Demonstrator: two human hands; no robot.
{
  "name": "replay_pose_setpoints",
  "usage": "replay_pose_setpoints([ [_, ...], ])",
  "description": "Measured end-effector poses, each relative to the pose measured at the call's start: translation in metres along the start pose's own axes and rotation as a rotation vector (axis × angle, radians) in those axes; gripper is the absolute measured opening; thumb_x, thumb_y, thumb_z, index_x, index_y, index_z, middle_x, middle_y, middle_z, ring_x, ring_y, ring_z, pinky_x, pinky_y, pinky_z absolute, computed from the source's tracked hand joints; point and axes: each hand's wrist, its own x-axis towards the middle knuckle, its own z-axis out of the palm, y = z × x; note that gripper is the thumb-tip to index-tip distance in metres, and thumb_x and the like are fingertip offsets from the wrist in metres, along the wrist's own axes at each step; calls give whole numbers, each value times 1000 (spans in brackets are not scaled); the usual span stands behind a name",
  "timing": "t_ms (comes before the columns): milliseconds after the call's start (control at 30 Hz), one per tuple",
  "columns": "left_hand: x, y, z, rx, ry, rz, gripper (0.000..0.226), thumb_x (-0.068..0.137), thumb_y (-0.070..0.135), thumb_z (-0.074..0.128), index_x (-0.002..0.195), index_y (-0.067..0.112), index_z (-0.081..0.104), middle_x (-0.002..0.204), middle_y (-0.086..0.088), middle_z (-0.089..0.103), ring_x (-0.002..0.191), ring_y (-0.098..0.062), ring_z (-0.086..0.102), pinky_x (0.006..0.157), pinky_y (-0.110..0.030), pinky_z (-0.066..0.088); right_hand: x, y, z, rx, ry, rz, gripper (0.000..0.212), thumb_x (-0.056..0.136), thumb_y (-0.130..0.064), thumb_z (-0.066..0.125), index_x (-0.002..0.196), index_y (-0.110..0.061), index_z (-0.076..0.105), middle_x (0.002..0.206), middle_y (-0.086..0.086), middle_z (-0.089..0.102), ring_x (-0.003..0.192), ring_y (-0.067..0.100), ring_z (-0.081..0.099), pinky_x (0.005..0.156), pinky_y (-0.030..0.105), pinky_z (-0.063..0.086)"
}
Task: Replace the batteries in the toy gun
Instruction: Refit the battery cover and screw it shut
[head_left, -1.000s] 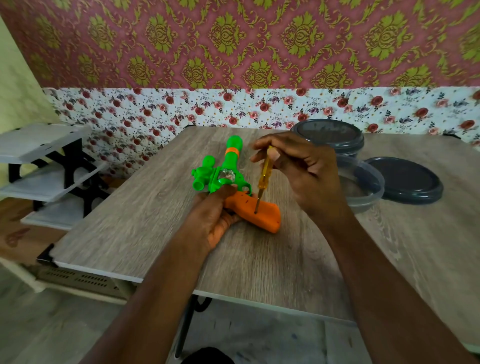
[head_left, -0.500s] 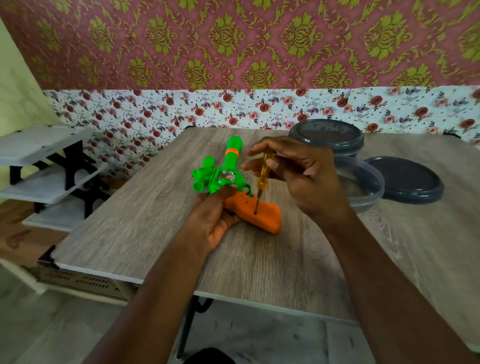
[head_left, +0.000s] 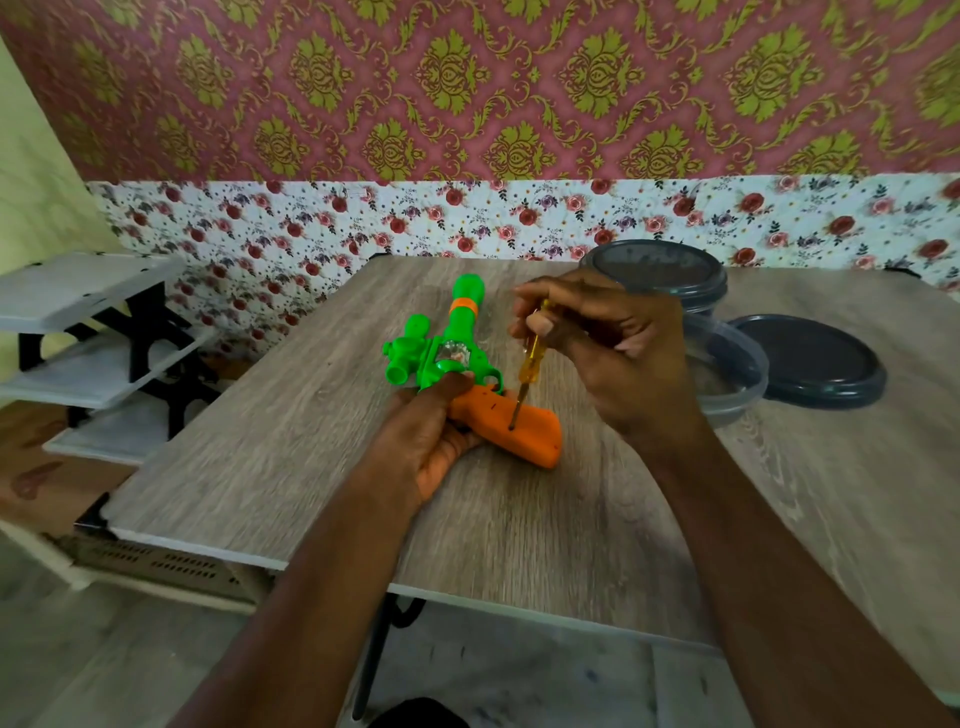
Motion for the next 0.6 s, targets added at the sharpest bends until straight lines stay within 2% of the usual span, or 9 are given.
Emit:
replay_pose_setpoints([
  [67, -1, 1, 0, 0, -1, 1, 35, 98, 0, 57, 133, -5, 57, 103, -26, 73, 74, -29, 77, 62, -50, 64, 0, 1, 1, -106, 64, -29, 27, 89, 4, 73, 115, 6, 73, 88, 23, 60, 81, 20, 64, 73, 26, 57],
  [100, -1, 1, 1, -1, 0, 3, 35, 98, 0, 57, 133, -5, 57, 102, -26, 73, 74, -28, 77, 60, -49, 64, 0, 1, 1, -140, 82, -43, 25, 88, 2, 75, 113, 5, 75, 84, 23, 56, 79, 15, 59, 70, 23, 53],
  [167, -1, 0, 1, -2, -1, 7, 35, 99, 0, 57, 134, -5, 57, 102, -25, 73, 73, -28, 77, 60, -48, 64, 0, 2, -1, -140, 58, -54, 19, 92, 0, 71, 110, 4, 75, 87, 22, 59, 81, 17, 62, 70, 31, 54],
  [233, -1, 0, 0, 3, 0, 14, 37, 99, 0, 57, 135, -4, 56, 106, -26, 72, 75, -29, 77, 61, -49, 64, -2, 1, -1, -36, -19, -33, 22, 96, 7, 60, 115, 8, 71, 102, 24, 66, 93, 30, 70, 81, 42, 59],
  [300, -1, 0, -1, 12, 0, 18, 39, 98, 1, 58, 137, -3, 56, 115, -29, 71, 80, -32, 77, 62, -51, 63, -3, -1, 1, 62, -71, 16, 28, 96, 14, 53, 120, 10, 67, 111, 26, 68, 97, 35, 74, 88, 44, 60],
  [433, -1, 1, -1, 10, -6, 14, 38, 98, 1, 59, 136, -3, 57, 120, -33, 68, 83, -35, 76, 68, -55, 63, -2, -2, 3, 74, -4, 76, 36, 90, 13, 65, 124, 3, 68, 102, 29, 69, 87, 39, 75, 83, 45, 64],
  [533, 0, 0, 0, 18, -14, 14, 36, 98, 2, 59, 134, -3, 57, 116, -31, 70, 82, -35, 76, 71, -56, 63, -3, 1, 3, -48, 62, 70, 30, 84, -1, 80, 114, -1, 75, 93, 31, 68, 85, 46, 69, 75, 54, 60],
  [600, -1, 0, 1, 19, -9, 13, 35, 98, 1, 58, 133, -4, 58, 111, -29, 72, 80, -33, 77, 69, -55, 63, -3, 2, 3, -85, 75, 41, 22, 87, -4, 79, 109, -2, 76, 90, 31, 66, 81, 45, 67, 70, 55, 57],
])
